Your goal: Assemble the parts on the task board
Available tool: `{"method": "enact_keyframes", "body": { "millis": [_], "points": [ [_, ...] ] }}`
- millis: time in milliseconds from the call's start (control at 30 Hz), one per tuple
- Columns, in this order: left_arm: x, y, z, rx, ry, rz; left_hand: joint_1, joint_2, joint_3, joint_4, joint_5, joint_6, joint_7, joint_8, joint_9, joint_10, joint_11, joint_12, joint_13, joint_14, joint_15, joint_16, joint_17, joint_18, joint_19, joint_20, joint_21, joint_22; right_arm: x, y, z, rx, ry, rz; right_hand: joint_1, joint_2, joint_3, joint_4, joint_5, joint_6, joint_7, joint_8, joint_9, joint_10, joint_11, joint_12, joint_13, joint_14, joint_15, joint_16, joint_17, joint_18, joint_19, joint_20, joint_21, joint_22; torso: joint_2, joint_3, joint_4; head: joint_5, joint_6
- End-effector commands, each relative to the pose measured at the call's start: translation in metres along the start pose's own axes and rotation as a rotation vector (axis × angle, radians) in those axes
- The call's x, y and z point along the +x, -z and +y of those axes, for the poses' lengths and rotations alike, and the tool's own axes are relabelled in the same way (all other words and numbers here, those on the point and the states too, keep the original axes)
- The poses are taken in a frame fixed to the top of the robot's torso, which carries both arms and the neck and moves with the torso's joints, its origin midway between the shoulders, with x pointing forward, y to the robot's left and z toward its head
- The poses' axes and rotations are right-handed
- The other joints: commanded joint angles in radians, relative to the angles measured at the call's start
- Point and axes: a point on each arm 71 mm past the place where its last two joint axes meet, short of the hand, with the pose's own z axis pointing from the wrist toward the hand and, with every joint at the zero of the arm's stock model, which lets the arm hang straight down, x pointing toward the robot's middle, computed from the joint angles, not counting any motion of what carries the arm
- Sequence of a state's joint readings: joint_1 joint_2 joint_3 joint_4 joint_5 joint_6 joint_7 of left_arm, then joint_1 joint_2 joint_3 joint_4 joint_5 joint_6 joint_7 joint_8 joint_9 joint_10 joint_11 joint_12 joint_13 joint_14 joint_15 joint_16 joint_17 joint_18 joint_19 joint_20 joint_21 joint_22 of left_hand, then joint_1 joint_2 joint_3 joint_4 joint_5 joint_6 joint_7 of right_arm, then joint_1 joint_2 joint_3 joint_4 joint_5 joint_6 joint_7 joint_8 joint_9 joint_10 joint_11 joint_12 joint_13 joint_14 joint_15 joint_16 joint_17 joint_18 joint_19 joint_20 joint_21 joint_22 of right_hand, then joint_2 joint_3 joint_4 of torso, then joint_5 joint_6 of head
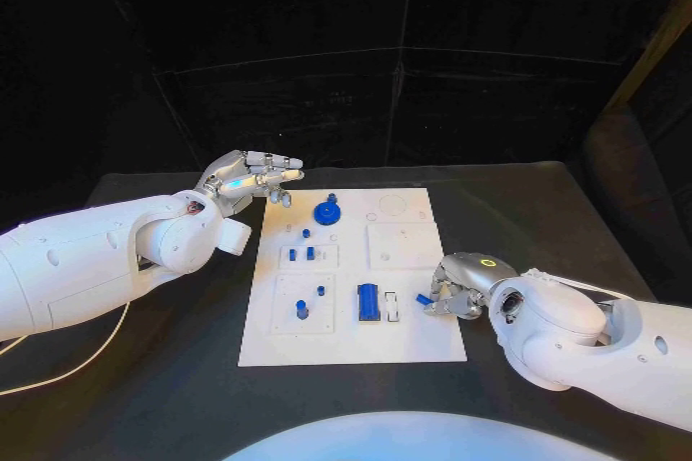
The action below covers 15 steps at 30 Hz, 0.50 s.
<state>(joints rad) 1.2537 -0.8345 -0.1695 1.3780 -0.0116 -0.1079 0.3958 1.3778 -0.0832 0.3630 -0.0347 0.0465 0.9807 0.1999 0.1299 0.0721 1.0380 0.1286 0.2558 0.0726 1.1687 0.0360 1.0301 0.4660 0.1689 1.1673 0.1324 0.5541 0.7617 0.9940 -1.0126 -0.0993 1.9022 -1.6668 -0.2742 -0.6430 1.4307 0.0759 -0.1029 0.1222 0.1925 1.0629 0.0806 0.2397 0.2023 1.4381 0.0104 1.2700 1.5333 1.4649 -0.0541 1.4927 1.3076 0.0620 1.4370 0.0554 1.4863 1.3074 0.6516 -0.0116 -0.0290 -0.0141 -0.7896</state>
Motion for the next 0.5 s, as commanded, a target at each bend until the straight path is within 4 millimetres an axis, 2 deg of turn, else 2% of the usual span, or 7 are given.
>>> {"method": "enact_keyframes", "body": {
  "millis": [33,167,367,500],
  "points": [
    [0.0012,-0.0002,-0.0012,0.006,0.005,0.011,-0.007,0.001,-0.006,-0.003,0.004,-0.006,-0.001,0.006,0.001,-0.006,-0.003,0.003,0.0,-0.007,0.001,0.006,-0.001,0.014,-0.005,0.002,-0.004,-0.001,0.0021,0.0058,-0.0003,0.02,-0.062,-0.017,0.018,0.038,0.008,0.012,0.0,0.007,0.001,-0.007,0.002,0.014,-0.009,0.005,-0.202,0.077,-0.008,0.004,0.119,-0.02,0.007,-0.003,0.008,0.08,0.0,-0.0004,0.0022,0.0,-0.002],
    [0.0007,0.0,-0.0011,0.006,0.004,0.01,-0.007,0.001,-0.006,-0.003,0.004,-0.006,-0.001,0.006,0.001,-0.006,-0.003,0.003,0.0,-0.007,0.001,0.006,-0.001,0.014,-0.005,0.002,-0.004,-0.001,-0.0004,0.0094,0.0011,0.02,-0.144,-0.039,0.009,0.036,0.013,0.019,0.0,0.009,0.001,-0.011,0.001,0.016,-0.009,0.007,-0.199,0.077,-0.008,0.005,0.12,-0.021,0.009,-0.003,0.009,0.083,0.001,-0.0017,0.001,0.002,-0.002],
    [0.001,0.0002,-0.001,0.005,0.004,0.011,-0.007,0.001,-0.006,-0.003,0.004,-0.006,-0.001,0.006,0.001,-0.006,-0.003,0.003,0.0,-0.007,0.001,0.006,-0.001,0.014,-0.005,0.002,-0.004,-0.001,-0.0027,0.0114,0.0049,0.016,-0.251,-0.067,0.009,0.032,0.032,0.021,0.019,0.012,0.0,-0.019,0.0,0.015,-0.01,0.003,-0.202,0.077,-0.009,0.004,0.12,-0.021,0.012,-0.004,0.01,0.087,0.001,-0.0008,-0.0003,0.006,-0.004],
    [0.001,0.0004,-0.0011,0.005,0.004,0.011,-0.007,0.001,-0.006,-0.003,0.004,-0.006,-0.001,0.006,0.001,-0.006,-0.003,0.003,0.0,-0.007,0.001,0.006,-0.001,0.014,-0.005,0.002,-0.004,-0.001,-0.0014,0.0105,0.0074,0.02,-0.303,-0.053,0.007,0.031,0.037,0.022,0.022,0.014,0.0,-0.02,-0.001,0.016,-0.01,0.002,-0.202,0.078,-0.009,0.005,0.121,-0.022,0.013,-0.004,0.011,0.089,0.001,-0.0022,0.001,0.005,-0.004]
  ]
}}
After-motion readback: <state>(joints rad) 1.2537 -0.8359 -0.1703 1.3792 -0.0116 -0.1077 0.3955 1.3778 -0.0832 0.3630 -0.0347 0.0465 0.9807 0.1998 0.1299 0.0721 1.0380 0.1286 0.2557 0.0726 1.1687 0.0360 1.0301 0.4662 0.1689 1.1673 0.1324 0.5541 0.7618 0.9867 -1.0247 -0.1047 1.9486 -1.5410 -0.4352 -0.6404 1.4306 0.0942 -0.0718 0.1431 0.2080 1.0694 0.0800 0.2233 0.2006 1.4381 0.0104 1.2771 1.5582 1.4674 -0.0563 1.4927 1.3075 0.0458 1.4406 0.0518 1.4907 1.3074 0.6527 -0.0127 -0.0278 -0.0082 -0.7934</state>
